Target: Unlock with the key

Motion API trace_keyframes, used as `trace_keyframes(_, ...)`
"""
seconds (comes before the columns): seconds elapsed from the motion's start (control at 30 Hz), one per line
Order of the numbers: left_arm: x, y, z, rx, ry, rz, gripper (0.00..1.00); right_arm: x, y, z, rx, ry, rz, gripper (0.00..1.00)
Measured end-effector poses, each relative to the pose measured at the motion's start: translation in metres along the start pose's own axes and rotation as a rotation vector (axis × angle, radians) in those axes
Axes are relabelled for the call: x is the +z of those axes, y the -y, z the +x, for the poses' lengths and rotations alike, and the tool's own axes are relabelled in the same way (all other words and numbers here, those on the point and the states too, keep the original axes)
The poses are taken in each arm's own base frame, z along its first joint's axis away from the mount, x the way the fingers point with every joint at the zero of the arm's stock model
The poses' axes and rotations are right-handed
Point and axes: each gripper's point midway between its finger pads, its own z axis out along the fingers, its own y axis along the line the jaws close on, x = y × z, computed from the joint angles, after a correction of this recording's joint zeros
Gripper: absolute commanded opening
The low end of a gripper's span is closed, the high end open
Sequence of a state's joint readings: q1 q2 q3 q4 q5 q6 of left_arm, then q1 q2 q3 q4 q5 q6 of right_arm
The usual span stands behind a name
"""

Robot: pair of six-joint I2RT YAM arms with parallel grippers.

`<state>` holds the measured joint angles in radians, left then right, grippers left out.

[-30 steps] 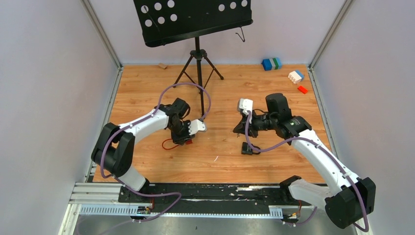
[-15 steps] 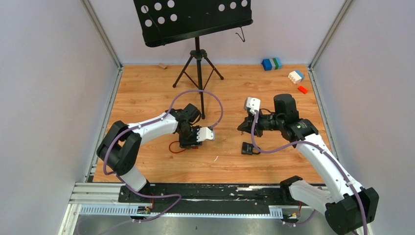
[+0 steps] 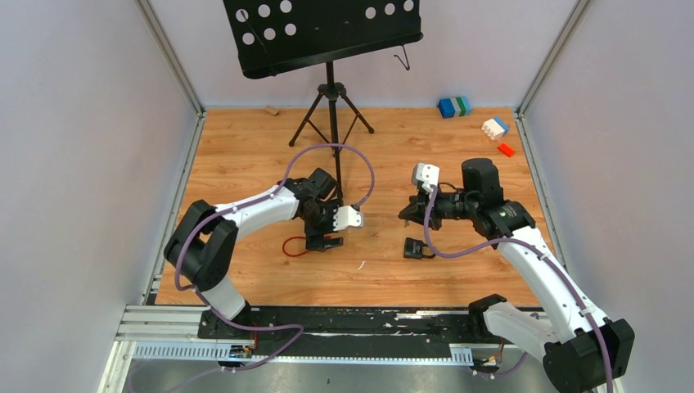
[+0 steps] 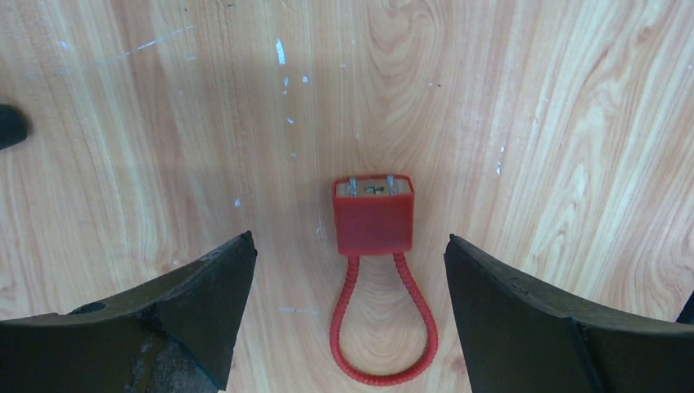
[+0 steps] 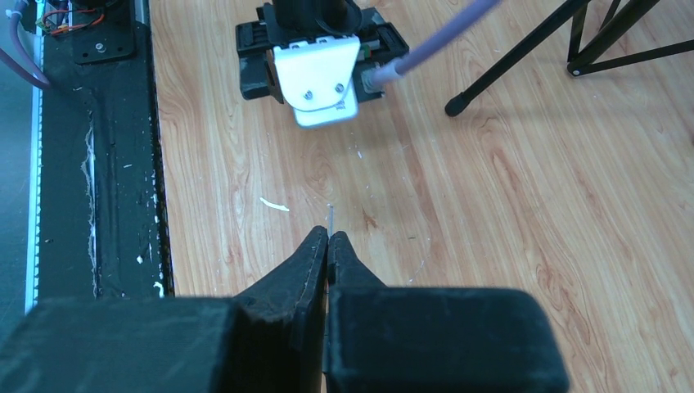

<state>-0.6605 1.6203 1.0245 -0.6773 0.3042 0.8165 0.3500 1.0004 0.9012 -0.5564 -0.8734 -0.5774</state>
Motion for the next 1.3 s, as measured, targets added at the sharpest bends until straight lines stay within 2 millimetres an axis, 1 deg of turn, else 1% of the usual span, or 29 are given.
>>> trace_keyframes(0.1,0.010,-0.003,-0.001,-0.014,-0.007,0.024,0.93,0.000,0.000,0.000,0.000,0.001,-0.002,0.00)
trace_keyframes(0.2,0.015,-0.003,0.000,-0.023,-0.013,0.036,0.90,0.000,-0.001,0.000,0.000,0.002,-0.003,0.00)
trace_keyframes(0.43,0.020,-0.002,0.001,-0.043,-0.012,0.044,0.83,0.000,-0.001,0.000,0.002,0.004,-0.006,0.00)
trace_keyframes(0.67,0.024,-0.005,-0.001,-0.040,-0.004,0.035,0.71,0.000,-0.001,0.000,0.003,0.004,-0.006,0.00)
trace_keyframes(0.8,0.025,-0.006,-0.001,-0.038,-0.001,0.032,0.71,0.000,-0.001,0.000,0.003,0.004,-0.006,0.00)
trace_keyframes(0.97,0.025,-0.005,0.000,-0.032,0.011,0.022,0.75,0.001,0.000,0.002,0.009,0.000,-0.008,0.00)
trace_keyframes(1.1,0.026,-0.003,0.001,-0.025,0.022,0.013,0.76,0.001,0.000,0.002,0.012,-0.002,-0.009,0.00)
trace_keyframes(1.2,0.026,-0.003,0.001,-0.021,0.029,0.004,0.73,0.001,0.000,0.002,0.012,-0.002,-0.009,0.00)
trace_keyframes(1.3,0.026,-0.003,0.001,-0.019,0.036,0.002,0.67,0.001,0.000,0.002,0.012,-0.002,-0.009,0.00)
